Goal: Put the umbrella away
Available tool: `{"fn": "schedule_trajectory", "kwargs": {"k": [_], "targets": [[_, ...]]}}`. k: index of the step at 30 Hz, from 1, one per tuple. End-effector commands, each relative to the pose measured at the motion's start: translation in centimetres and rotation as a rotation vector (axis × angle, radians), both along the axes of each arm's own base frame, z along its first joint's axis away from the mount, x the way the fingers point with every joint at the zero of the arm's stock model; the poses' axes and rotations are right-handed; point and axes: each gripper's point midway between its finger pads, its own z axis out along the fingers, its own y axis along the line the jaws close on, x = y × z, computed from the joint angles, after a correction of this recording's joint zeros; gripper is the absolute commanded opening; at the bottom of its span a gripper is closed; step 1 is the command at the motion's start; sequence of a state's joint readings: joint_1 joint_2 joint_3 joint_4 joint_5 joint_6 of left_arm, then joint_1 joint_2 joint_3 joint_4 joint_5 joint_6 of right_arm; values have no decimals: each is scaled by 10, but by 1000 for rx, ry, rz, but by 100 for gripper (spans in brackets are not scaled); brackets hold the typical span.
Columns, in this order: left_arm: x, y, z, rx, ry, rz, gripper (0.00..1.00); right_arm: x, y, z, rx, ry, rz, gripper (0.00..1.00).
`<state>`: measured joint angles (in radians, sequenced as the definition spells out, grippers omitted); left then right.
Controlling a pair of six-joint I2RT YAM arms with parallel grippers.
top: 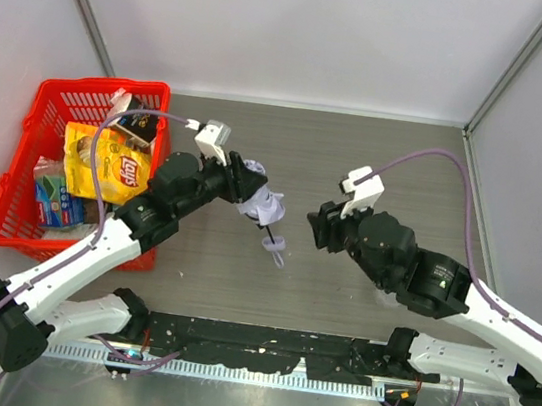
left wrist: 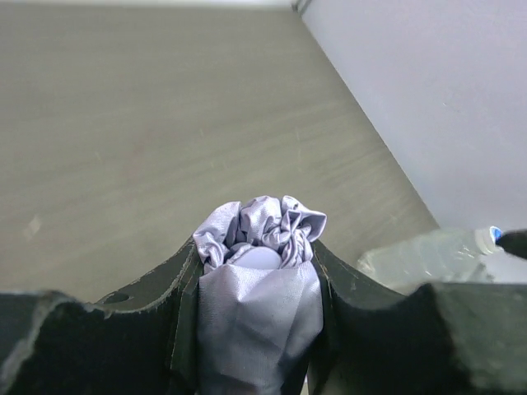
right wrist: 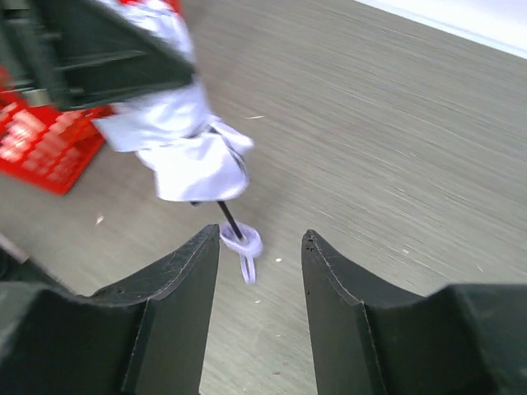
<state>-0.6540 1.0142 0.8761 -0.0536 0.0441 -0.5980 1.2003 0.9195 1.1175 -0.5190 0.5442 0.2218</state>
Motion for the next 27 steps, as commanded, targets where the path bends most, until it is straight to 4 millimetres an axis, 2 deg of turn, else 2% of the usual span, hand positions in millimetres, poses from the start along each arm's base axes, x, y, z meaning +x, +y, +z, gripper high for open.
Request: {"fn": "schedule_trajectory", "kwargs": {"k": [1, 3, 6, 10, 12, 15, 18, 19, 20, 24, 26, 27], "targets": [[28, 1, 77, 90, -440, 44, 0, 23, -24, -5, 63, 48, -155, 50], [35, -6, 71, 142, -486, 31, 0, 24, -27, -7, 60, 45, -168, 50], [37, -28, 41, 232, -491, -51, 0, 28, -34, -12, 41, 38, -203, 50], [32, -50, -18, 245, -456, -99, 0, 27, -40, -18, 47, 42, -213, 50], [28, -56, -63, 267, -399, -117, 0, 26, -41, -21, 54, 46, -209, 50], [21, -60, -118, 272, -331, -125, 0, 25, -41, -27, 55, 59, -201, 50], [15, -59, -149, 266, -271, -140, 0, 23, -41, -35, 47, 76, -198, 50], [14, -60, -150, 259, -272, -143, 0, 22, -41, -37, 45, 83, -192, 50], [14, -62, -143, 249, -269, -150, 0, 21, -40, -41, 43, 88, -185, 50], [-3, -80, -99, 212, -235, -297, 0, 16, -32, -50, 27, 130, -124, 50], [-17, -79, -71, 151, -199, -387, 0, 1, -17, -58, 14, 185, 6, 52], [-23, -78, -52, 88, -199, -425, 0, -14, -2, -59, 27, 220, 133, 60]]}}
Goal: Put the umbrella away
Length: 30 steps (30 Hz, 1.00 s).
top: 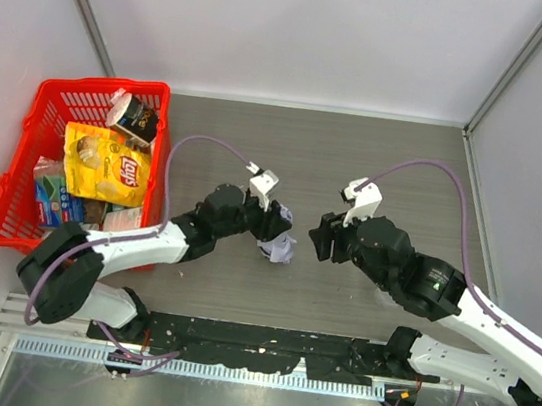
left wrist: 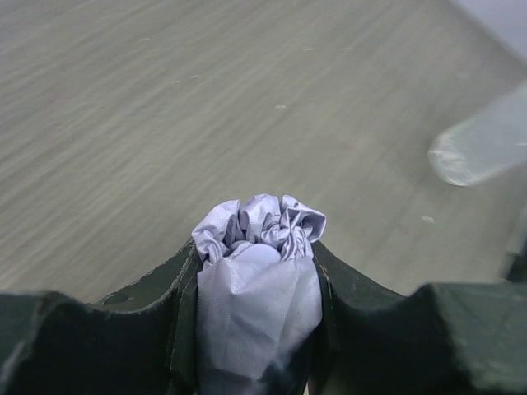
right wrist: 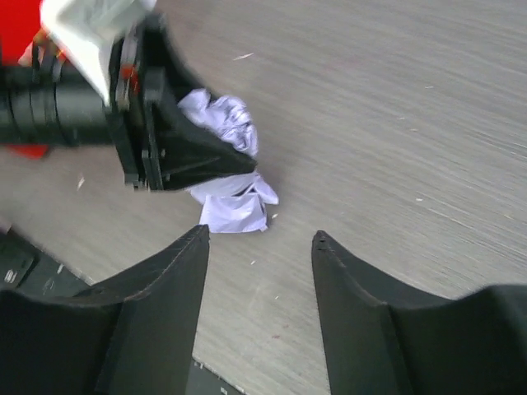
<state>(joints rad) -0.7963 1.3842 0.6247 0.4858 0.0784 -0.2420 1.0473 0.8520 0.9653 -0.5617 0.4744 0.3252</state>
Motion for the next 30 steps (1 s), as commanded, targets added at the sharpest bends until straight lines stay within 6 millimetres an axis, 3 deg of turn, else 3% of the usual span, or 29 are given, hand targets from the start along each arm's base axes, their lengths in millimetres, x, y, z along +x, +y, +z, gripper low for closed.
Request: {"fn": "schedule_trajectory", "kwargs": {"k": [1, 2, 4, 9, 15, 18, 21, 24, 27, 30], "targets": [[-31, -9, 106, -240, 37, -230, 0, -35, 40, -5, 89, 103, 291, 71], [-42, -8, 123, -296, 56, -289, 0, -46, 55, 1, 147, 115, 386, 78], [-57, -7, 149, -374, 76, -352, 1, -55, 69, 4, 200, 143, 459, 79], [-81, -1, 189, -509, 85, -429, 0, -59, 84, 20, 277, 116, 532, 80], [-102, -4, 214, -634, 151, -575, 0, -44, 90, 23, 285, 104, 490, 80], [-104, -6, 218, -670, 192, -608, 0, -33, 92, 19, 283, 108, 439, 80], [-99, -7, 214, -674, 224, -601, 0, -13, 74, 21, 260, 55, 297, 80], [-88, -5, 210, -671, 259, -553, 0, -13, 62, 36, 262, 23, 267, 80], [-79, -3, 205, -643, 278, -506, 0, -9, 50, 26, 174, 63, 213, 80], [-75, -1, 207, -637, 278, -487, 0, -12, 58, 31, 194, 61, 255, 81]]}}
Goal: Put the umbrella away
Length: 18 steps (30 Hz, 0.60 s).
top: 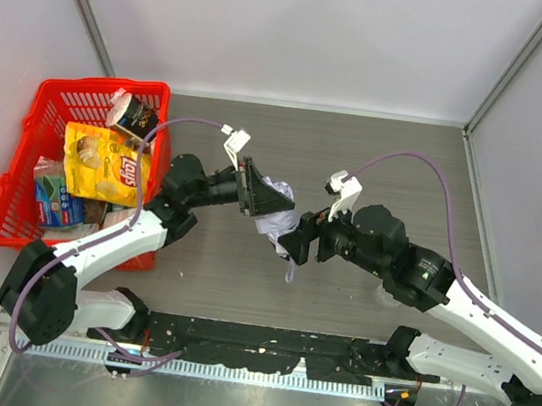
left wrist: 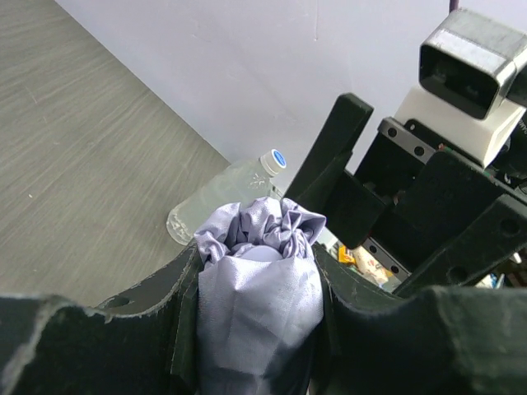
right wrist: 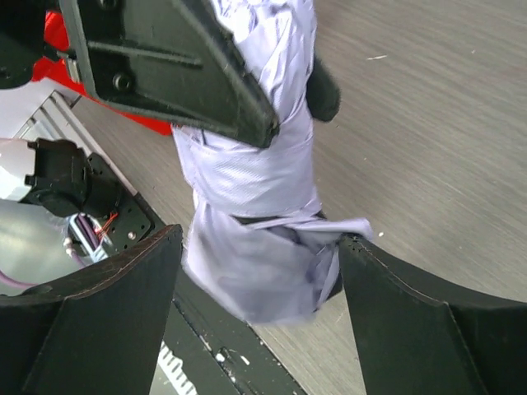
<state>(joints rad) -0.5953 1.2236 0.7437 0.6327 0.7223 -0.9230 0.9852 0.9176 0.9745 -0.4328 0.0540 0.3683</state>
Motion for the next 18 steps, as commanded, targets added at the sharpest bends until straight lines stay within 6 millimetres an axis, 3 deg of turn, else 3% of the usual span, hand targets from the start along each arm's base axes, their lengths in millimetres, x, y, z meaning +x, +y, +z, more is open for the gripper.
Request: {"fn": "schedule_trajectory", "kwargs": {"k": [1, 4, 9, 11, 12, 14, 16, 17, 18], "targets": [[-19, 3, 45, -72, -63, -78, 0, 15, -1, 24, 28, -60, -52, 81], [-17, 2, 44, -85, -26, -79, 0, 17, 15, 28, 50, -53, -10, 81], [-16, 0, 49, -131, 24, -92, 0, 21, 43, 10, 70, 4, 43, 74], [-14, 0, 51, -143, 31, -91, 1, 18, 52, 10, 124, 22, 81, 63], [-11, 2, 52, -144, 41, -81, 3, 19, 53, 12, 144, 19, 88, 50], [-4, 8, 52, -149, 61, -53, 14, 27, 47, 9, 170, 32, 70, 32], [6, 20, 56, -168, 67, -4, 36, 31, 39, 6, 218, 62, 84, 13], [10, 27, 58, -177, 65, 18, 43, 26, 38, 1, 239, 101, 128, 6], [15, 34, 59, -181, 70, 45, 49, 35, 32, 6, 275, 86, 120, 4]]}}
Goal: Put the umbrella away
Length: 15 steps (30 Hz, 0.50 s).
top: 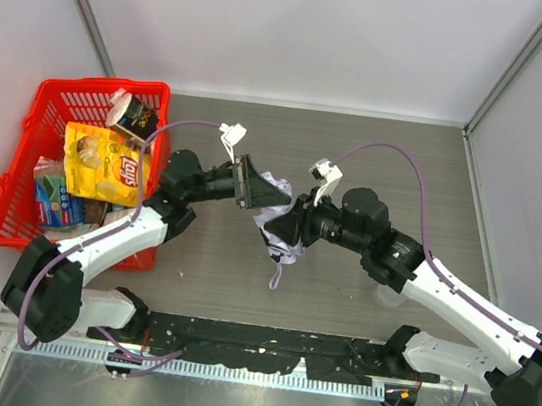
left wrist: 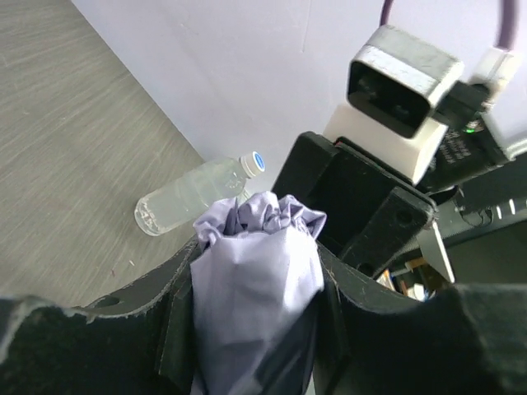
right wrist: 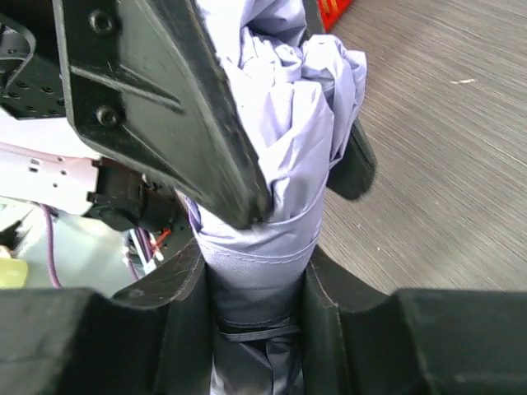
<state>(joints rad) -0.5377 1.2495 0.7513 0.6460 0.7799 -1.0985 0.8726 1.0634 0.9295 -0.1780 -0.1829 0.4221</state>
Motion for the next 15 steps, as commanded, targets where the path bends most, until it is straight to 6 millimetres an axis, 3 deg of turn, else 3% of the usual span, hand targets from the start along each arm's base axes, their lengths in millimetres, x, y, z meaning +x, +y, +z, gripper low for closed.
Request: {"fn": "schedule_trajectory", "kwargs": {"k": [1, 2, 3, 8, 12, 13, 14, 15], "targets": [[12, 34, 59, -148, -94, 104, 58, 13, -11, 16, 186, 23, 46, 2], [17, 42, 61, -147, -94, 131, 95, 13, -14, 11, 189, 33, 51, 1], [21, 50, 62, -142, -97, 157, 100, 20, -21, 10, 196, 34, 41, 1], [58, 120, 51, 9, -53, 460, 100, 48, -44, 2, 193, 66, 6, 2], [63, 116, 30, 246, -45, 464, 100, 102, -75, -4, 161, 108, -124, 11], [59, 112, 31, 233, -53, 434, 100, 123, -91, -27, 112, 186, -197, 12], [57, 109, 32, 216, -58, 415, 100, 147, -103, -24, 73, 164, -269, 12], [52, 104, 31, 213, -57, 391, 100, 165, -122, -50, 20, 248, -342, 12]]}}
